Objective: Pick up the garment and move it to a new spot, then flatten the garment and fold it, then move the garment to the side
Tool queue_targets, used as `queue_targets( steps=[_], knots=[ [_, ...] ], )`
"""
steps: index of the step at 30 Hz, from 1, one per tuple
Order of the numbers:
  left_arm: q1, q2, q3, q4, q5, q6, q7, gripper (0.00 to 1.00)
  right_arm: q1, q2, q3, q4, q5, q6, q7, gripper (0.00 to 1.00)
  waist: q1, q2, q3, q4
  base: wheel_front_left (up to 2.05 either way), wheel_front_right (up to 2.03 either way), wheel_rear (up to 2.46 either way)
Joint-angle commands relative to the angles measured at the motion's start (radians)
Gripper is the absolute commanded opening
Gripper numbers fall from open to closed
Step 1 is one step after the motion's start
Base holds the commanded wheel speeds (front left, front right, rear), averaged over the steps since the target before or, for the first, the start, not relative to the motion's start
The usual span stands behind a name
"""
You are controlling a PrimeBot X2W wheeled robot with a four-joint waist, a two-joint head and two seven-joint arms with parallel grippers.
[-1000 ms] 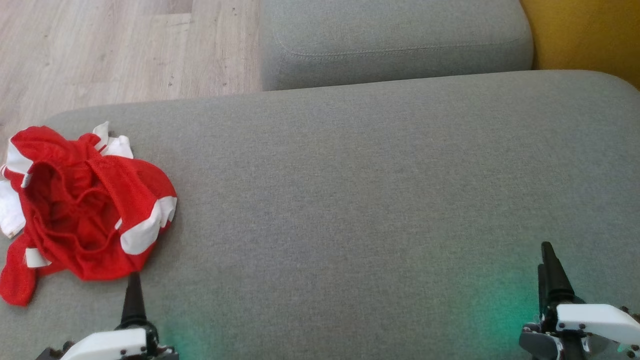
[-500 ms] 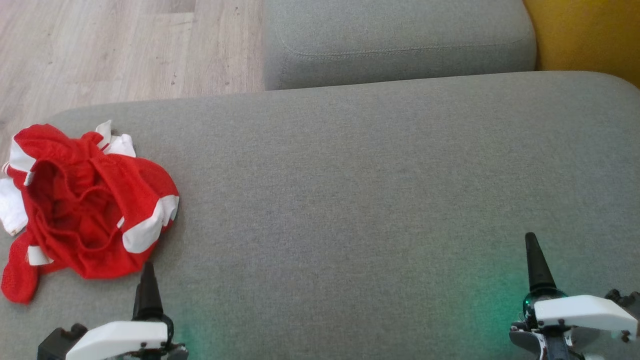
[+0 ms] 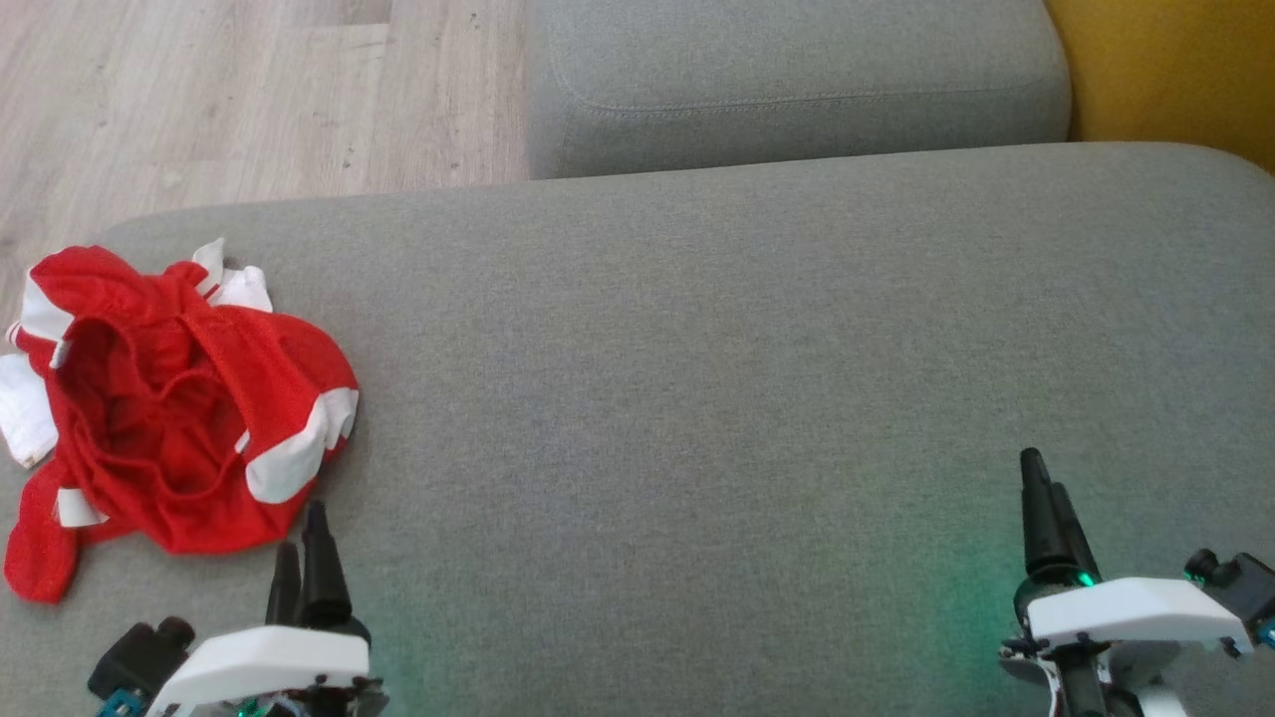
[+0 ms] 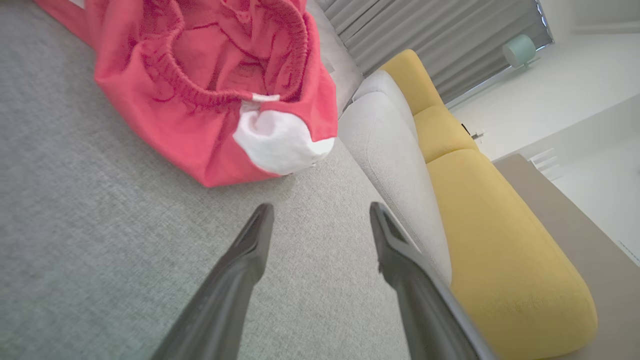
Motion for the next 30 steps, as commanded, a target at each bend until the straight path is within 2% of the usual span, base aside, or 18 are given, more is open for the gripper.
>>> queue_targets(
  steps=[1,30],
  knots=[
    [-0.049,0.007,0.002,-0.04,0.032,0.003,-0.011,1.0,-0.055,-0.007,0.018,-0.042,-0.033,0.0,-0.012,1.0,0.0,0.0,0.0,0.0,0.0,0.0,0.0],
    [-0.054,0.009,-0.062,-0.081,0.417,0.054,-0.096,1.0,-0.066,-0.01,0.1,-0.066,-0.43,0.0,-0.097,1.0,0.0,0.0,-0.005,0.012,0.0,0.0,0.0]
  ],
)
